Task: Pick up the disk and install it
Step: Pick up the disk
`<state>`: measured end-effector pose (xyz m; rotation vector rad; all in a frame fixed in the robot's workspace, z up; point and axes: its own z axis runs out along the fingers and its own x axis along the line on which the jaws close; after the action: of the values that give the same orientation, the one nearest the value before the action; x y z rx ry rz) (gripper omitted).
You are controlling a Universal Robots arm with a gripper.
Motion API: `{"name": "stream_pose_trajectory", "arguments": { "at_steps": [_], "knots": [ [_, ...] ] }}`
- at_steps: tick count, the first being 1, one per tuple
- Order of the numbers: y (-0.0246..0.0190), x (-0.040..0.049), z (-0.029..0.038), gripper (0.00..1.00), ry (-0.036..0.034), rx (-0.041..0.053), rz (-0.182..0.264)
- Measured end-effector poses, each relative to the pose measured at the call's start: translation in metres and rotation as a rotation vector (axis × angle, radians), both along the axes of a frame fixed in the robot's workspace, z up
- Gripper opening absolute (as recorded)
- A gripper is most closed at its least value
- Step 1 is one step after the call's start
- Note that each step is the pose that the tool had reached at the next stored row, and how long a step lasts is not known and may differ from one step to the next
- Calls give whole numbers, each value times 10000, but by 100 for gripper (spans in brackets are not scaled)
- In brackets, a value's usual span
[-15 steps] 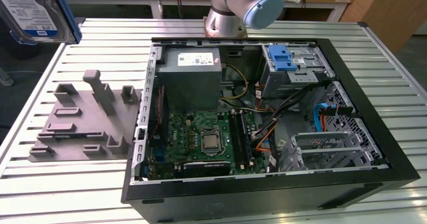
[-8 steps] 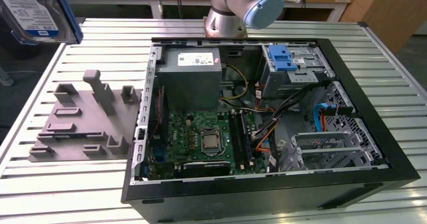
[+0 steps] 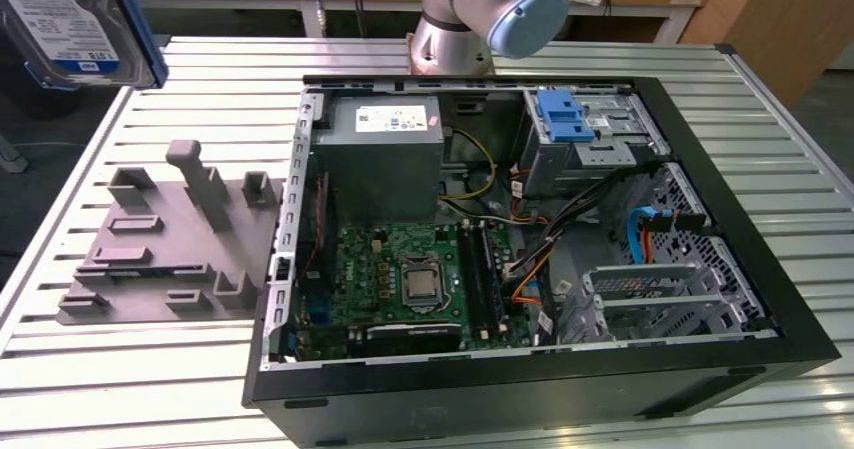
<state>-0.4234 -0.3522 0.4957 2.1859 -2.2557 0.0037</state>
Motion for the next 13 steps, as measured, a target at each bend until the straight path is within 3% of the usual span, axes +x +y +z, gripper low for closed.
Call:
{"name": "stream_pose_trajectory", "arguments": {
  "at_steps": [13],
  "knots": [
    [-5,100,0,36,0,0,0]
  ]
}}
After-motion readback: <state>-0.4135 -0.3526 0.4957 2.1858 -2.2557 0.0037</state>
